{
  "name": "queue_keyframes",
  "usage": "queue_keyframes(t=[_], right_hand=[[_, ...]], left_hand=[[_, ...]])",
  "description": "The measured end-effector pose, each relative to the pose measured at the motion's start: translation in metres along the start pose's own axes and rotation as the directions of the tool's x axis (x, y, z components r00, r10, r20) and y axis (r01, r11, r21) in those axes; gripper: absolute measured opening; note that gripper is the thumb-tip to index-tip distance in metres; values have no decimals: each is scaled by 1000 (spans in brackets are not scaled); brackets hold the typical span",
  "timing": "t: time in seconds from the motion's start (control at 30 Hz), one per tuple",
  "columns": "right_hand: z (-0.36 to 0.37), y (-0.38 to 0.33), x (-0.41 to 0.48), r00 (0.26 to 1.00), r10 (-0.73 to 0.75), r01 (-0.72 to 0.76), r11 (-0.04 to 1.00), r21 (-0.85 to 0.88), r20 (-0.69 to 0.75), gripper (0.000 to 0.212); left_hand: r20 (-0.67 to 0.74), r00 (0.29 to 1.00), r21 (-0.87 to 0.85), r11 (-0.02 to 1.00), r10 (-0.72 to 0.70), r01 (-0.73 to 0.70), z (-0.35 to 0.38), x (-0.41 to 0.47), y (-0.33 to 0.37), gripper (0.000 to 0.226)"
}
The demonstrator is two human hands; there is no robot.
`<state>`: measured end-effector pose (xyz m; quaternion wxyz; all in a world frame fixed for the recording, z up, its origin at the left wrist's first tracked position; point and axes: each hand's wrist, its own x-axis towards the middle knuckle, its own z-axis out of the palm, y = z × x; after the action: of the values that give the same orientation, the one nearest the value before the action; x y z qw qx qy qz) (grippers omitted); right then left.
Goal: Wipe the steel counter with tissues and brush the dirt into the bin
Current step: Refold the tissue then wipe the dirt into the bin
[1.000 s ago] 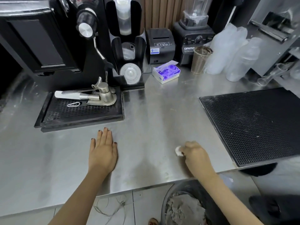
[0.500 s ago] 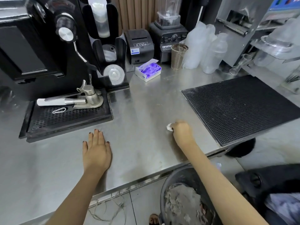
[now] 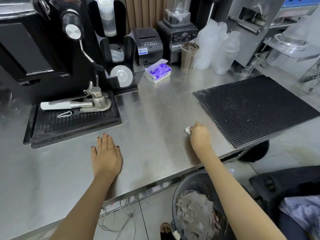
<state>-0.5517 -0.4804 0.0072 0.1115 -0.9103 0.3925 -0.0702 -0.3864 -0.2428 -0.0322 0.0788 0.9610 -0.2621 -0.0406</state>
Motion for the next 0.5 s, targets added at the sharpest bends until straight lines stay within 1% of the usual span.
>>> queue_keyframes(t=[0.03,0.07,0.1,0.17,0.2,0.23,0.27,0.3,0.33,0.4,0.47,0.5], right_hand=[[-1,-6,-12,1000,0,0,1000,11,22,23],[-2,-14,-32,999,-36,37,999,-10,31,17],[1,-19,-56,992,-123,122,992,22,34,11],[12,-19,-98,956,-293,293,955,51,9,27],[13,-15,-103,943,-332,331,943,35,12,30],[13,-9,-99,927,-374,374,927,5,1,28],[11,-4,-87,928,-371,370,929,-24,-24,24],[5,-4,-71,935,-351,350,936,-18,-48,25],[4,-4,-53,956,-281,281,960,-11,-78,26],[4,-6,-17,985,-148,150,989,18,-90,26],[9,-14,1,999,-26,29,996,84,-36,21],[10,-23,0,1000,11,-11,994,113,-6,23]], left_hand=[[1,1000,1,1000,-1,1,0,0,0,54],[3,1000,2,1000,-1,1,0,-1,-1,54],[3,1000,4,1000,1,-1,1,0,-1,54],[5,1000,7,1000,2,-2,1,0,-1,54],[7,1000,7,1000,0,0,2,0,-1,55],[9,1000,7,1000,-2,2,2,0,-1,55],[10,1000,7,1000,-2,2,2,0,0,55],[9,1000,7,1000,-2,2,2,1,-1,55],[10,1000,5,1000,-4,4,2,1,-1,55],[9,1000,4,1000,-4,4,1,0,0,55],[6,1000,2,1000,-3,3,1,0,1,54],[6,1000,0,1000,-4,4,1,0,1,54]])
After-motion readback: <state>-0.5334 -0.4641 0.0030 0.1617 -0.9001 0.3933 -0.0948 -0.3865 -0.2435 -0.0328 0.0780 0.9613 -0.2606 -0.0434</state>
